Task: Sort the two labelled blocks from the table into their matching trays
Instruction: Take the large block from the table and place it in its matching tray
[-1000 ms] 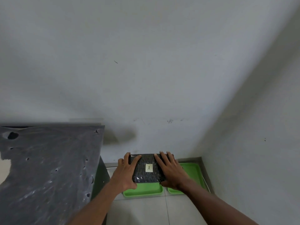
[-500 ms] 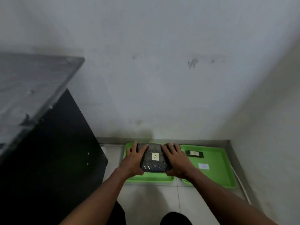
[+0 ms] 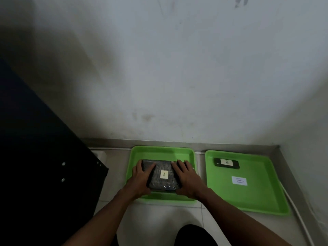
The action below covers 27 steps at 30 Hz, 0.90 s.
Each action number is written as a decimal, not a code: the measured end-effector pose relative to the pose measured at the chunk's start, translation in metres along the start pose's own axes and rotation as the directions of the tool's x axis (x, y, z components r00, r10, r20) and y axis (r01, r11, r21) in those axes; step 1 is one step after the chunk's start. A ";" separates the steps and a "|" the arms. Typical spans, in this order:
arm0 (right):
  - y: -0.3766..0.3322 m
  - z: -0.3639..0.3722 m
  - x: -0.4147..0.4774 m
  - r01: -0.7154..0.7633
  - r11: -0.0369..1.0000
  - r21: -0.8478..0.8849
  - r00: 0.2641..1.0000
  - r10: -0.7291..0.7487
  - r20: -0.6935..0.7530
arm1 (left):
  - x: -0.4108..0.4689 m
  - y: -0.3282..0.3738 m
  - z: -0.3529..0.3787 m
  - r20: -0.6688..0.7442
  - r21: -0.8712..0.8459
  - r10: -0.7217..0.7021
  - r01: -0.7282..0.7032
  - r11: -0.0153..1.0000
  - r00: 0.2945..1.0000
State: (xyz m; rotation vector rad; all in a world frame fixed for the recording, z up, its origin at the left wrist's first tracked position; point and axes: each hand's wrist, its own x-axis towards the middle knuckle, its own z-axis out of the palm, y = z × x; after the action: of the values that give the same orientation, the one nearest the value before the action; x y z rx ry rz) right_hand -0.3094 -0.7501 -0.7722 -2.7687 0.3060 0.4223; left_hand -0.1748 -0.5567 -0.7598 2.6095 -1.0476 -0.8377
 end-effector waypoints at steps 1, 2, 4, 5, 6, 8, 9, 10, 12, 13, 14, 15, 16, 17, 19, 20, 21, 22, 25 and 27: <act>0.006 0.000 0.011 -0.003 1.000 0.005 1.000 0.003 -0.002 | 0.012 -0.001 -0.002 -0.006 -0.004 0.000 0.000 1.000 1.000; 0.012 -0.001 0.022 -0.005 1.000 0.009 1.000 0.005 -0.001 | 0.023 -0.002 -0.003 -0.008 -0.006 0.001 -0.001 1.000 1.000; 0.022 -0.001 0.041 -0.007 1.000 0.015 1.000 0.006 0.016 | 0.043 -0.005 -0.003 -0.008 -0.021 -0.005 0.005 1.000 1.000; 0.026 0.001 0.051 -0.008 1.000 0.014 1.000 0.008 0.018 | 0.053 -0.008 -0.003 -0.013 -0.032 -0.008 0.007 0.999 1.000; 0.030 0.003 0.060 -0.013 1.000 0.013 1.000 0.012 0.019 | 0.062 -0.010 -0.002 -0.015 -0.043 -0.010 0.009 0.999 1.000; 0.039 0.008 0.075 -0.016 1.000 0.010 1.000 0.015 0.022 | 0.080 -0.015 0.004 -0.012 -0.062 -0.014 0.013 0.998 1.000; 0.043 0.011 0.080 -0.018 1.000 0.009 0.999 0.017 0.028 | 0.087 -0.017 0.008 -0.009 -0.066 -0.014 0.013 0.998 1.000; 0.047 0.014 0.085 -0.020 1.000 0.009 0.999 0.020 0.035 | 0.093 -0.019 0.012 -0.009 -0.065 -0.011 0.011 0.998 1.000; 0.054 0.019 0.092 -0.017 1.000 0.012 0.999 0.017 0.046 | 0.104 -0.022 0.017 -0.021 -0.058 0.003 -0.004 0.998 1.000; 0.057 0.020 0.096 -0.017 1.000 0.015 0.999 0.016 0.048 | 0.109 -0.023 0.020 -0.027 -0.059 0.010 -0.011 0.998 1.000; 0.059 0.022 0.100 -0.020 1.000 0.017 0.999 0.019 0.050 | 0.113 -0.024 0.022 -0.029 -0.064 0.014 -0.016 0.998 0.999; 0.061 0.023 0.103 -0.021 1.000 0.017 0.998 0.020 0.053 | 0.116 -0.025 0.024 -0.029 -0.072 0.016 -0.018 0.997 0.999; 0.062 0.025 0.106 -0.021 1.000 0.015 0.998 0.020 0.053 | 0.119 -0.025 0.025 -0.029 -0.076 0.015 -0.017 0.997 0.999; 0.063 0.027 0.108 -0.021 1.000 0.011 0.999 0.020 0.051 | 0.122 -0.026 0.026 -0.031 -0.074 0.011 -0.013 0.997 0.999; 0.064 0.029 0.112 -0.022 1.000 -0.001 0.999 0.022 0.044 | 0.126 -0.026 0.026 -0.040 -0.054 -0.002 0.000 0.999 0.999; 0.065 0.029 0.114 -0.023 1.000 -0.014 0.999 0.023 0.038 | 0.128 -0.026 0.027 -0.049 -0.042 -0.005 0.003 0.999 0.999; 0.065 0.030 0.115 -0.024 0.999 -0.032 0.999 0.024 0.027 | 0.128 -0.026 0.027 -0.062 -0.031 -0.007 0.005 0.999 0.998; 0.065 0.031 0.115 -0.026 0.998 -0.049 1.000 0.027 0.013 | 0.128 -0.025 0.027 -0.075 -0.025 -0.011 0.010 1.000 0.997; 0.059 0.038 0.112 -0.057 0.997 -0.058 0.998 0.056 -0.021 | 0.128 -0.023 0.028 -0.101 -0.017 -0.029 0.028 0.999 0.994; 0.056 0.043 0.108 -0.078 0.995 -0.061 0.996 0.076 -0.036 | 0.127 -0.021 0.028 -0.104 -0.012 -0.040 0.039 0.999 0.994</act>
State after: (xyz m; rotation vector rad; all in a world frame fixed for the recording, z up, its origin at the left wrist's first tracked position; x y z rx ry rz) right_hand -0.2337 -0.8043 -0.8616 -2.8342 0.4155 0.4105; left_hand -0.1049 -0.6284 -0.8455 2.6415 -0.9646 -0.7044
